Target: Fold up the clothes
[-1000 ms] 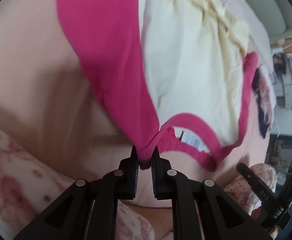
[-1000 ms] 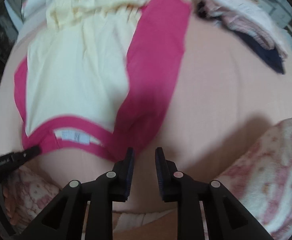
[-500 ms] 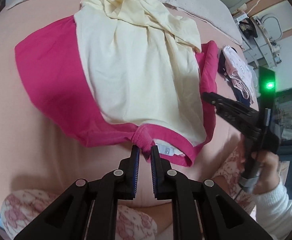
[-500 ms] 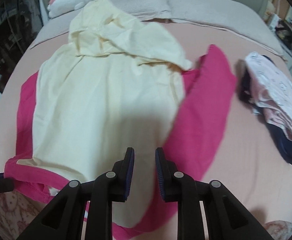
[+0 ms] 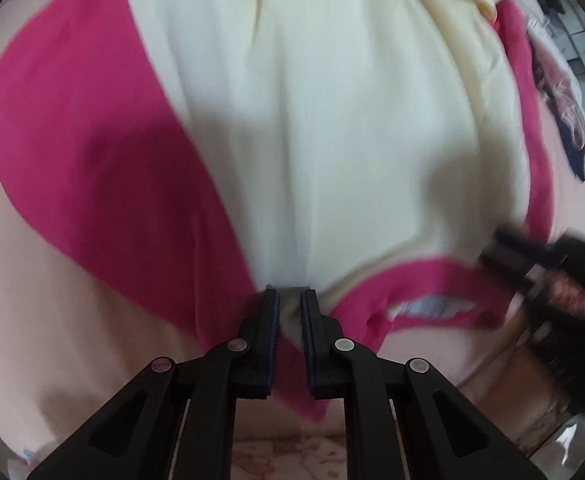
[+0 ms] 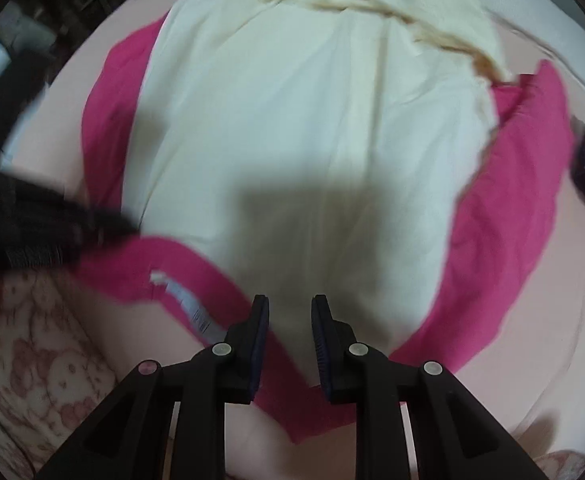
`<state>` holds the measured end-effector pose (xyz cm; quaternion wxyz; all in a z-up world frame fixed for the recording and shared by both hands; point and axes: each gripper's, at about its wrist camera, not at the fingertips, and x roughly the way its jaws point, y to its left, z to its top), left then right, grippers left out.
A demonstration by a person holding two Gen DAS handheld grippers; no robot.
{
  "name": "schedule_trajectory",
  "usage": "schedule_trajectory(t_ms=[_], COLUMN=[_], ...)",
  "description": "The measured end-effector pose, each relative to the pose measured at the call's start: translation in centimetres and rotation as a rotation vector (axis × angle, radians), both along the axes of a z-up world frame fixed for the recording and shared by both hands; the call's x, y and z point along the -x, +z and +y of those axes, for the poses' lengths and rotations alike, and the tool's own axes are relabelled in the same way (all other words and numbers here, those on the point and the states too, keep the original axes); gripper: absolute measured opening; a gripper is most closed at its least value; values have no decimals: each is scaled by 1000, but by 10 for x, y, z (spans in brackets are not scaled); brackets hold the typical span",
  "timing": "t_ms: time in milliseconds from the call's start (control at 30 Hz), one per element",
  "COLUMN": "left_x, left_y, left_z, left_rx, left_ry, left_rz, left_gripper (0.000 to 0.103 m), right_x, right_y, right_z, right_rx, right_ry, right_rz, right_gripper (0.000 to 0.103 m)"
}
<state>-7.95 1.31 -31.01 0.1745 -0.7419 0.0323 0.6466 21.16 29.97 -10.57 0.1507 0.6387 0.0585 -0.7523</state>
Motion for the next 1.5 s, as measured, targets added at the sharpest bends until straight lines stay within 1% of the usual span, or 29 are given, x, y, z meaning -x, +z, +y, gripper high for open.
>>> schedule_trajectory(t_ms=[67,100,133,200,233,300,367,467,500,533,567,633,667,700,733,800,833,867,967,1000,1067,1100,1133,1233,1300,1400,1433,1467,1500], left_x=[-9,-11,-12,-7,-4,2,5,4,3,2,2,0,-1,-2,-3,-5,-5,-6,-8,-9,-12,-14,-15,-18,-20,-20,-21,-22,-22], left_y=[5,11,18,29,31,30,31,32,31,29,27,22,21,21,21,22,22,20,19,19,20,20,20,19,17,15,14,13,12], left_z=[-5,-9,-13,-24,-31,-41,-49,-56,-58,-59,-61,-63,-64,-64,-63,-62,-62,-61,-60,-60,-63,-65,-67,-74,-78,-78,-77,-76,-76], left_rx=[0,-7,-17,-27,-24,-6,-1,-53,-69,-66,-55,-43,-46,-53,-61,-77,-80,-78,-74,-78,-86,-88,-90,-97,-101,-96,-92,-91,-90], left_ry=[-16,-12,-4,49,78,120,153,176,184,187,189,193,196,195,193,188,186,180,169,168,171,174,178,194,205,199,193,184,180], left_rz=[-54,-40,-11,49,67,74,79,72,67,63,58,50,45,46,47,51,52,51,48,49,50,50,49,45,42,42,44,45,44], left_gripper=[10,10,10,10,10,10,10,10,10,10,10,10,10,10,10,10,10,10,10,10,10,10,10,10,10,10,10,10,10], right_x=[2,2,-2,-9,-16,-29,-28,-12,-12,-11,-11,-6,-5,-6,-9,-14,-14,-12,3,8,16,18,19,23,26,29,30,31,34], right_y=[4,6,10,16,18,20,6,-20,-20,-20,-20,-21,-20,-20,-21,-22,-20,-16,3,7,6,4,3,4,6,0,1,1,2], right_z=[9,10,3,-13,-25,-48,-62,-71,-70,-69,-67,-54,-44,-36,-28,-16,-10,-5,0,-3,-15,-21,-25,-33,-36,-38,-37,-36,-34], right_rx=[-7,-1,28,81,87,94,70,41,40,39,43,77,96,100,95,93,100,116,162,182,193,175,160,123,97,16,-7,-30,-39], right_ry=[-57,-67,-27,59,118,227,253,231,246,262,272,260,243,240,254,273,261,240,173,174,219,246,273,332,352,396,407,418,422], right_rz=[22,30,29,29,37,53,58,51,54,56,47,-35,-74,-104,-142,-209,-222,-202,-72,-53,-71,-75,-69,-43,-12,43,72,100,115], right_gripper=[21,21,21,21,21,21,21,21,21,20,20,19,18,14,13,12,12,12,13,17,18,22,28,38,40,39,31,25,17])
